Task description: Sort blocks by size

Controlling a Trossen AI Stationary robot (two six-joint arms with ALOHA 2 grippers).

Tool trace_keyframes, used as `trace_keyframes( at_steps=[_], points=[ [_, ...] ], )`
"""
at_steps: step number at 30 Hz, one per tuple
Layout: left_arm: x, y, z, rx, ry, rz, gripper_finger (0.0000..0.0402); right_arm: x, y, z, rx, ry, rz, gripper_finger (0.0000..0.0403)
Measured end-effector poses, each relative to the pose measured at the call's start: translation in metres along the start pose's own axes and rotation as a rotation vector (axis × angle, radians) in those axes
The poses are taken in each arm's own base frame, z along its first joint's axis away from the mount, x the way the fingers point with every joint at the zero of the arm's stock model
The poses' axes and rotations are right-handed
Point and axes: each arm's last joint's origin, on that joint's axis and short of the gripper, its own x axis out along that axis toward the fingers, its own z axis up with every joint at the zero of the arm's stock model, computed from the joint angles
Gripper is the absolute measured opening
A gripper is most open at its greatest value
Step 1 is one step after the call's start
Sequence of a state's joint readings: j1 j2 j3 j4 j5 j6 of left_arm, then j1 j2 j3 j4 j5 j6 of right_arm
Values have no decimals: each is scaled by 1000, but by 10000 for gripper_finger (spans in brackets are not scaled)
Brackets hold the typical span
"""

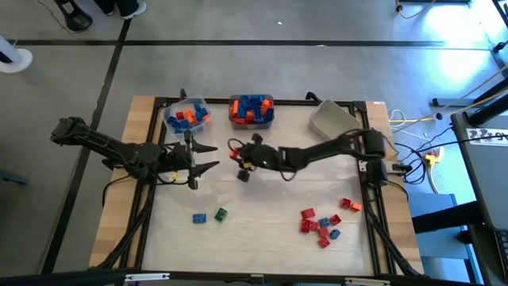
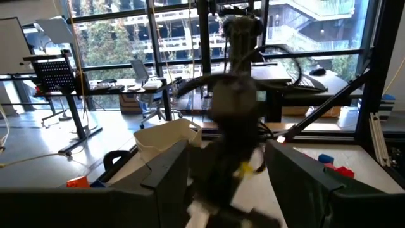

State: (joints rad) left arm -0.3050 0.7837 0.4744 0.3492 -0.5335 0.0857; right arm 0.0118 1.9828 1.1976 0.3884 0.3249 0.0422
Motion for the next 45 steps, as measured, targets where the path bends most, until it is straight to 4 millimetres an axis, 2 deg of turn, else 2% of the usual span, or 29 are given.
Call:
trace_keyframes(
  at_steps=[7, 11, 20, 26, 30, 35, 40, 45],
  points=[
    [0, 1, 0, 1, 2, 8, 196, 57, -25, 3, -13, -19, -26, 136],
    [0, 1, 1, -6, -10, 8, 196, 86, -38, 10, 12, -67, -5, 136],
    [-3, 0, 6, -29, -51, -10, 196, 128, -58, 31, 43, -170, 9, 136],
    [-4, -1, 7, -32, -63, -12, 196, 154, -60, 41, 33, -242, 12, 136],
    [-4, -1, 8, -19, -64, -12, 196, 169, -67, 53, 45, -310, -15, 136],
    [-4, -1, 8, -19, -64, -11, 196, 183, -91, 60, 64, -360, -68, 136],
    [-4, -1, 8, -8, -67, -11, 196, 186, -121, 66, 107, -418, -112, 136],
    [-4, 0, 9, 0, -75, -9, 196, 188, -147, 61, 157, -402, -109, 136]
  ],
)
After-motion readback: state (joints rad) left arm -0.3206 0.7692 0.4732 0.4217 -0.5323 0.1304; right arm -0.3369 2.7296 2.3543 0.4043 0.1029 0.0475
